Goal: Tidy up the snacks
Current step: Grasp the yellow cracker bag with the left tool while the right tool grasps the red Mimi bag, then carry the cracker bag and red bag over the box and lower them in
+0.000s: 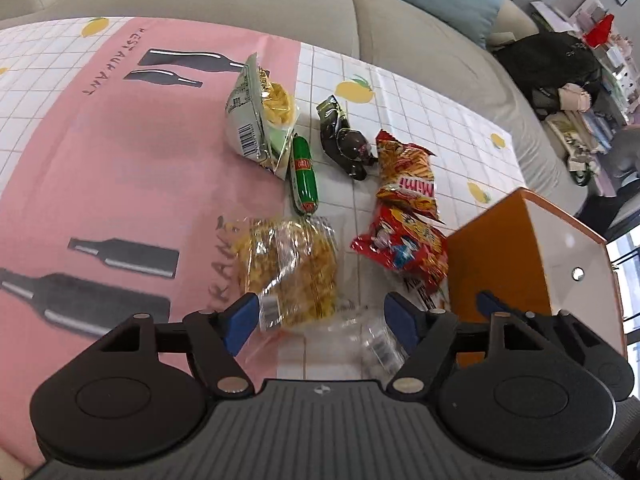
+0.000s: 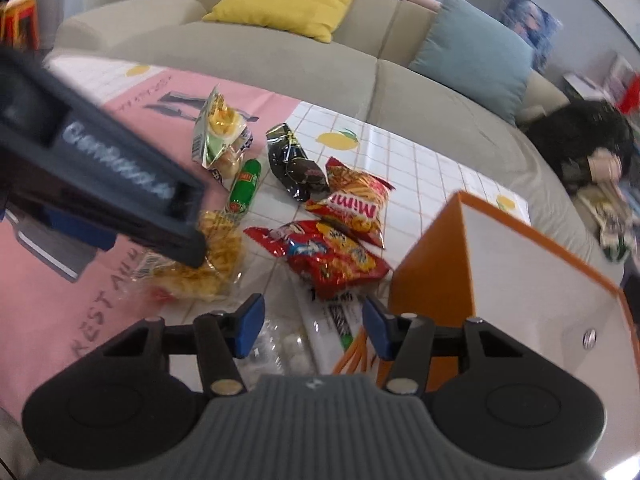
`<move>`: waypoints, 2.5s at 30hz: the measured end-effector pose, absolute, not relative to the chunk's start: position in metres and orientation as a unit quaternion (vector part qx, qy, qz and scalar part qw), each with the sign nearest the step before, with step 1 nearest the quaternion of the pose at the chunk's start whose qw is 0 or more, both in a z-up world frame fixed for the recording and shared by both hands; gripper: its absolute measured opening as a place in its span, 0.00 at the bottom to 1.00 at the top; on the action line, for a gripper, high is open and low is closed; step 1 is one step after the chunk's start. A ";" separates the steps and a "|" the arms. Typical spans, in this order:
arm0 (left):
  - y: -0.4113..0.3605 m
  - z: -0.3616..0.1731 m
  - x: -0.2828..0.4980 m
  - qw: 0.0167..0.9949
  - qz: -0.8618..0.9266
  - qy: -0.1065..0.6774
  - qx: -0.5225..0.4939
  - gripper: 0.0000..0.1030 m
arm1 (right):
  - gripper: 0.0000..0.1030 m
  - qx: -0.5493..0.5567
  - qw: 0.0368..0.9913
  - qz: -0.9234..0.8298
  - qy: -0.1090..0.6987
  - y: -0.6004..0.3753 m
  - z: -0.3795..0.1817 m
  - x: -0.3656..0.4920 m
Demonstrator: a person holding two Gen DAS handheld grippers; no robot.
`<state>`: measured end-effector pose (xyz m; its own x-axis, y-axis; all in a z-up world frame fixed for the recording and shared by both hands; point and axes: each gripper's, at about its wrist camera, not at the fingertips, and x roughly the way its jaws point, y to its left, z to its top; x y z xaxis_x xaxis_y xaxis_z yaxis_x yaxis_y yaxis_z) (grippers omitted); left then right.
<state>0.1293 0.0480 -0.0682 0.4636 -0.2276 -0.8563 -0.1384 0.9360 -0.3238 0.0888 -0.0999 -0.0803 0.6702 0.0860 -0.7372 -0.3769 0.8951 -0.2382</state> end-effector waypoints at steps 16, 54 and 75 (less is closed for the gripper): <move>0.039 -0.117 0.173 0.803 0.015 0.576 -0.148 0.90 | 0.58 -0.318 0.858 0.161 0.369 -0.074 -0.112 0.124; 0.084 -0.083 0.101 0.810 -0.002 0.552 -0.196 0.68 | 0.21 -0.171 0.887 0.200 0.380 -0.088 -0.053 0.085; 0.034 0.013 0.075 0.850 -0.087 0.489 -0.176 0.68 | 0.21 -0.042 0.902 0.227 0.365 -0.164 0.048 0.040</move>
<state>0.0749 0.0345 0.0131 0.5059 -0.3191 -0.8014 -0.0245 0.9234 -0.3832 0.0400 -0.1637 0.0480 0.6298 0.3792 -0.6779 -0.4406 0.8932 0.0903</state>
